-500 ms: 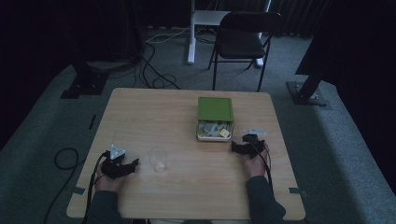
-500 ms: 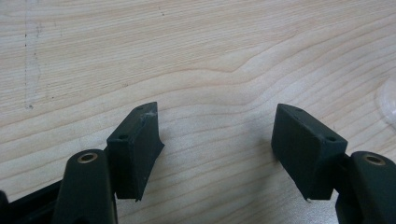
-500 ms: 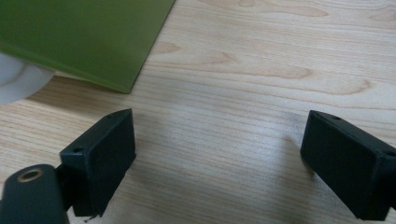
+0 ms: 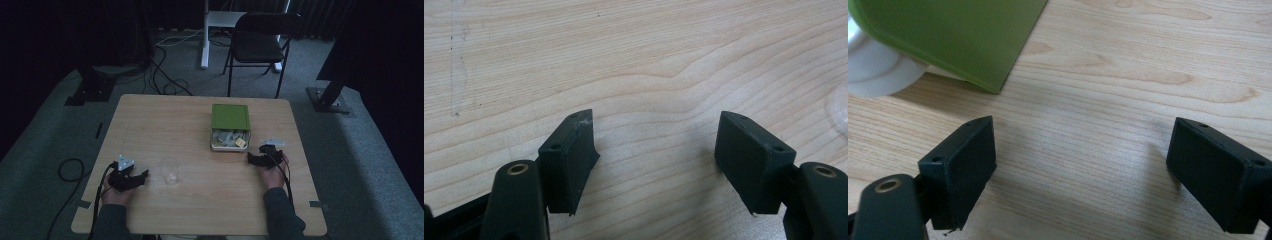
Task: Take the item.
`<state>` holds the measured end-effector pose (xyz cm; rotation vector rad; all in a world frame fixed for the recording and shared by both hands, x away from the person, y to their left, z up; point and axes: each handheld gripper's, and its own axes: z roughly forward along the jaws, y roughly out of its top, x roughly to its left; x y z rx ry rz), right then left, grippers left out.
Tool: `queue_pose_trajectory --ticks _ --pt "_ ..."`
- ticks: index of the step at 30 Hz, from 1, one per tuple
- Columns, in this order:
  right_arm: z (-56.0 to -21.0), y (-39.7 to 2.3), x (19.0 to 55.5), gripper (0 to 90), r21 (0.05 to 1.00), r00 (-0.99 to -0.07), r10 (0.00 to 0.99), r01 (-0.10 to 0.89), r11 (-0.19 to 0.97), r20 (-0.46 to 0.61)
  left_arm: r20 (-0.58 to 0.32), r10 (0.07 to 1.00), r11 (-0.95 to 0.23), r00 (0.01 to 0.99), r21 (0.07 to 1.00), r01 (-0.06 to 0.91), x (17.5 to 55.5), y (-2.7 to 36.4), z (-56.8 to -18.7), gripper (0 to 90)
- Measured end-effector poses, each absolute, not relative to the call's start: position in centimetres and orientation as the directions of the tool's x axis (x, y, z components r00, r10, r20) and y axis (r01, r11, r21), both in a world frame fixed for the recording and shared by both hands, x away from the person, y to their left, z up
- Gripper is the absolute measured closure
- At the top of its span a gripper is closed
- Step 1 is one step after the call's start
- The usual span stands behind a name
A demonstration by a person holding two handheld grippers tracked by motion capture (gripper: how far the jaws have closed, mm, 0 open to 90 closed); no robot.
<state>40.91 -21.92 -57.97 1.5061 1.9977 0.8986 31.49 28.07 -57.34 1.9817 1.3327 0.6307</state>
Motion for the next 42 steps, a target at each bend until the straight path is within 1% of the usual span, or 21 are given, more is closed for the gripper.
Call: queue_pose_trajectory --ticks 3,4,5,6,8,9,10,11,12,13,14,15,19,20,21,28,33,42 --pt "-57.9 -21.9 40.8 14.0 0.74 -0.286 0.958 0.646 0.184 0.012 0.029 0.931 -0.264 0.364 0.745 0.613 31.5 28.1 -57.3 33.6" --pt "-57.7 -21.9 40.8 17.0 0.73 -0.294 0.956 0.656 0.192 0.013 0.029 0.931 -0.264 0.364 0.745 0.613 31.5 28.1 -57.3 33.5" --pt "-57.7 -21.9 40.8 17.0 0.73 -0.294 0.956 0.656 0.192 0.013 0.029 0.931 -0.263 0.364 0.745 0.613 31.5 28.1 -57.3 33.5" --pt "-57.5 -21.9 40.7 22.5 0.723 -0.299 0.954 0.662 0.197 0.014 0.029 0.931 -0.263 0.364 0.745 0.613 31.5 28.1 -57.3 33.5" --pt "-57.4 -22.0 40.6 25.4 0.721 -0.305 0.952 0.663 0.203 0.012 0.029 0.931 -0.263 0.364 0.745 0.613 31.5 28.1 -57.3 33.5" --pt "-57.4 -22.0 40.6 25.4 0.721 -0.305 0.952 0.663 0.203 0.012 0.029 0.931 -0.263 0.364 0.745 0.613 31.5 28.1 -57.3 33.5" --pt "-57.3 -22.0 40.4 29.5 0.723 -0.31 0.951 0.661 0.203 0.017 0.029 0.931 -0.263 0.364 0.745 0.613 31.5 28.1 -57.3 33.5" --pt "-57.3 -22.0 40.4 29.5 0.723 -0.31 0.951 0.661 0.203 0.017 0.029 0.931 -0.263 0.364 0.745 0.613 31.5 28.1 -57.3 33.5" --pt "-57.3 -22.1 40.3 29.8 0.73 -0.311 0.95 0.657 0.191 0.032 0.03 0.931 -0.263 0.364 0.745 0.613 31.5 28.1 -57.3 33.5" --pt "-57.3 -22.3 39.9 33.2 0.742 -0.31 0.947 0.653 0.152 0.079 0.03 0.931 -0.264 0.364 0.745 0.613 31.5 28.1 -57.3 33.5" --pt "-57.3 -22.3 39.9 33.2 0.742 -0.31 0.947 0.653 0.152 0.079 0.03 0.931 -0.264 0.364 0.745 0.613 31.5 28.1 -57.3 33.5" --pt "-57.2 -22.3 39.5 35.9 0.748 -0.313 0.946 0.647 0.145 0.087 0.03 0.931 -0.264 0.364 0.745 0.613 31.5 28.1 -57.3 33.5" --pt "-57.0 -22.2 39.0 37.4 0.754 -0.326 0.942 0.637 0.157 0.079 0.03 0.931 -0.264 0.364 0.745 0.613 31.5 28.1 -57.3 33.5" --pt "-56.6 -22.2 38.4 40.1 0.764 -0.336 0.938 0.625 0.158 0.081 0.03 0.931 -0.264 0.364 0.745 0.613 31.5 28.1 -57.3 33.5" --pt "-56.5 -22.1 38.3 40.8 0.767 -0.341 0.937 0.621 0.162 0.078 0.03 0.931 -0.264 0.364 0.745 0.613 31.5 28.1 -57.3 33.5" --pt "-55.6 -21.9 37.5 44.0 0.768 -0.38 0.923 0.609 0.197 0.064 0.031 0.931 -0.264 0.364 0.745 0.613 31.5 28.1 -57.3 33.5" --pt "-55.1 -21.6 37.1 44.5 0.771 -0.403 0.914 0.599 0.216 0.056 0.03 0.931 -0.264 0.364 0.745 0.613 31.5 28.1 -57.3 33.5" --pt "-53.6 -20.2 36.1 48.5 0.793 -0.463 0.886 0.542 0.279 0.004 0.03 0.931 -0.264 0.364 0.745 0.613 31.5 28.1 -57.3 33.5"
